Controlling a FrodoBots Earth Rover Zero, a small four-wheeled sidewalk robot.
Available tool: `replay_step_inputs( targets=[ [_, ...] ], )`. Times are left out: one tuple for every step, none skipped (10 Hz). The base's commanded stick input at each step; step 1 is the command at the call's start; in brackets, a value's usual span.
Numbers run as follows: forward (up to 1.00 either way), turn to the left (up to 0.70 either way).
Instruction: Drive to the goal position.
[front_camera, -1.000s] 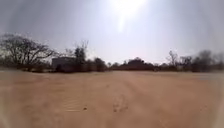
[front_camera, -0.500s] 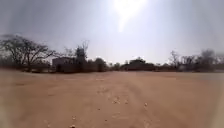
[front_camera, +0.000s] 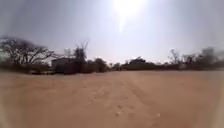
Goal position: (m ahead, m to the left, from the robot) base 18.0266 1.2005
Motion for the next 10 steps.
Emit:
replay_step_inputs(
  targets=[
    [1.0,0.0],
    [1.0,0.0],
    [1.0,0.0],
    [1.0,0.0],
    [1.0,0.0],
    [1.0,0.0],
    [1.0,0.0],
    [1.0,0.0],
    [1.0,0.0],
    [1.0,0.0]
  ],
)
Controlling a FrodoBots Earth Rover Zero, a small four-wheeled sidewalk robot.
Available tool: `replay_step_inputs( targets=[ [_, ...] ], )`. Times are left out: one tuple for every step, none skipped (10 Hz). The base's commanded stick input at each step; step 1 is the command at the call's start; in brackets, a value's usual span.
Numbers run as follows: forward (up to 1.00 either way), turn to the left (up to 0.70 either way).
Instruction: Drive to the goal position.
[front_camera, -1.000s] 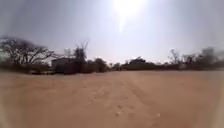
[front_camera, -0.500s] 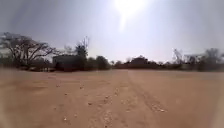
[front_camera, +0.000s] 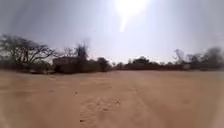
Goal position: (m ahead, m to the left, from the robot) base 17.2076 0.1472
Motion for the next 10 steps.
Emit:
replay_step_inputs(
  targets=[
    [1.0,0.0],
    [1.0,0.0],
    [1.0,0.0],
    [1.0,0.0],
    [1.0,0.0],
    [1.0,0.0],
    [1.0,0.0],
    [1.0,0.0],
    [1.0,0.0],
    [1.0,0.0]
  ],
)
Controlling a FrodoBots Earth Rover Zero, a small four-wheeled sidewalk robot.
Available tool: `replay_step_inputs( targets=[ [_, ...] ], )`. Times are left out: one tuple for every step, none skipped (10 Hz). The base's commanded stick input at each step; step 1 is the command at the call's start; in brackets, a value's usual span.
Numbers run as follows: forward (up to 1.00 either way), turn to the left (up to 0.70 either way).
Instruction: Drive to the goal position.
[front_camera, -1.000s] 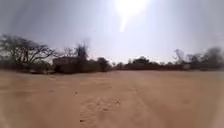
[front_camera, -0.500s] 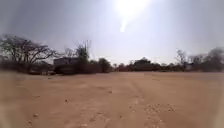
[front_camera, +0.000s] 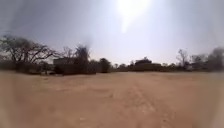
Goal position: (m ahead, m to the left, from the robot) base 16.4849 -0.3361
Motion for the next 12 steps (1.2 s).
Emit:
replay_step_inputs(
  targets=[
    [1.0,0.0],
    [1.0,0.0],
    [1.0,0.0],
    [1.0,0.0],
    [1.0,0.0],
    [1.0,-0.03],
    [1.0,-0.08],
    [1.0,-0.11],
    [1.0,-0.11],
    [1.0,-0.11],
    [1.0,-0.16],
    [1.0,-0.31]
  ],
)
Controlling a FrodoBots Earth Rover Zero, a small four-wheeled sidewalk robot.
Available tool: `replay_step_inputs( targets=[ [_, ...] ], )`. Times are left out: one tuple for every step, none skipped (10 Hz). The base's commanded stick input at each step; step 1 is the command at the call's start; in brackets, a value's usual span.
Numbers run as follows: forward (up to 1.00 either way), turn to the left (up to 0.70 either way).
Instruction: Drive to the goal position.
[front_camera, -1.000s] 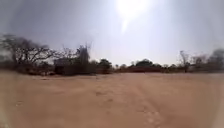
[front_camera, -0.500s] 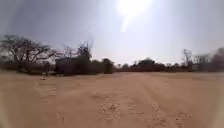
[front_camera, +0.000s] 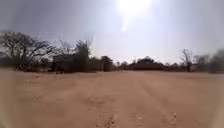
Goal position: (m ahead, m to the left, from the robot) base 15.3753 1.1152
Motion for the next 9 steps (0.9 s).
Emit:
replay_step_inputs(
  targets=[
    [1.0,-0.34],
    [1.0,-0.27],
    [1.0,-0.08],
    [1.0,-0.02],
    [1.0,0.0],
    [1.0,0.0],
    [1.0,0.0],
    [1.0,0.0],
    [1.0,0.0]
  ],
)
